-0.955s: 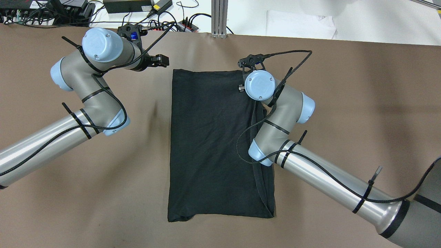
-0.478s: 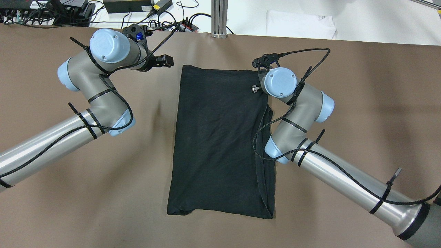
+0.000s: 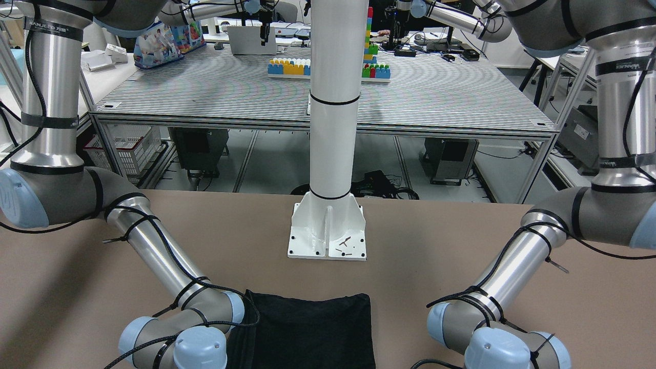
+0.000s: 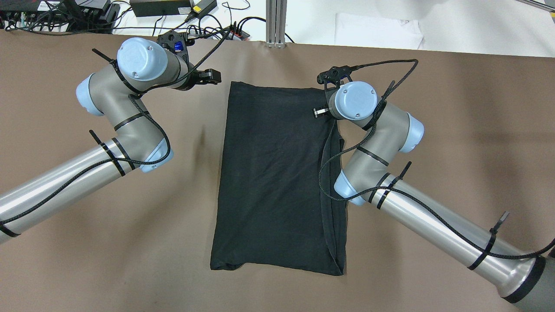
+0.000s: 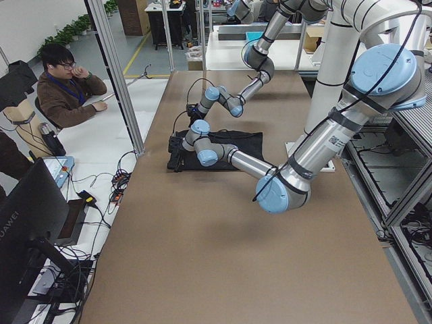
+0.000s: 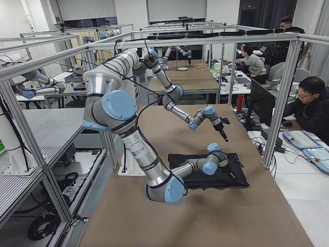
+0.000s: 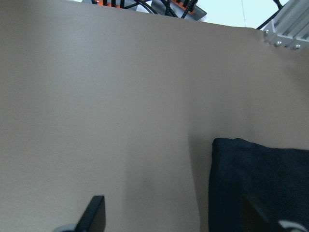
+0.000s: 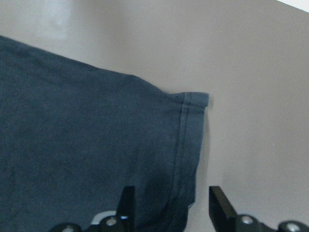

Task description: Fold clothes

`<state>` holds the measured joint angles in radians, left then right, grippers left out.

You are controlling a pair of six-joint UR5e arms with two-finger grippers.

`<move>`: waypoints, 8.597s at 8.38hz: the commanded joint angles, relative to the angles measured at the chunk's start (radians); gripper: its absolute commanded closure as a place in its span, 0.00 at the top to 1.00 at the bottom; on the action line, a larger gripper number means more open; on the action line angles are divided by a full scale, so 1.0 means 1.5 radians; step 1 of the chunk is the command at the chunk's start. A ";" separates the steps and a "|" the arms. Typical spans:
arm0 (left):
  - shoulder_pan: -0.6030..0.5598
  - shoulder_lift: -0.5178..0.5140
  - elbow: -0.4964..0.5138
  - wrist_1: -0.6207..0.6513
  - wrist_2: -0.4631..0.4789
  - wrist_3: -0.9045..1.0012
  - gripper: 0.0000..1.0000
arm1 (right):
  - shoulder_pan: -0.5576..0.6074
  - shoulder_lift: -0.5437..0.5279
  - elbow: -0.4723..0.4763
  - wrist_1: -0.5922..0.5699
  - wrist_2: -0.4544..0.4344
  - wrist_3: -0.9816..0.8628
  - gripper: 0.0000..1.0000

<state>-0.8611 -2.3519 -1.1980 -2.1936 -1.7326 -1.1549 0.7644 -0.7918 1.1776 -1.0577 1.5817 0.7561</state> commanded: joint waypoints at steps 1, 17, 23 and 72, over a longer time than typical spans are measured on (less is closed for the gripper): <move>0.000 -0.001 0.000 0.000 0.000 -0.001 1.00 | -0.008 -0.040 0.087 -0.070 0.020 0.024 0.94; 0.019 -0.002 -0.002 -0.001 0.024 -0.032 1.00 | -0.058 -0.217 0.258 -0.078 0.025 0.094 0.93; 0.019 -0.006 -0.002 -0.001 0.024 -0.032 1.00 | -0.064 -0.178 0.325 -0.128 0.064 0.140 0.94; 0.032 -0.013 0.004 -0.002 0.059 -0.030 1.00 | -0.345 -0.328 0.382 0.168 -0.047 0.631 0.31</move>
<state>-0.8161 -2.3709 -1.1916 -2.1965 -1.6472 -1.1987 0.2460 -1.3331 1.7694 -0.7893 1.5292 1.6596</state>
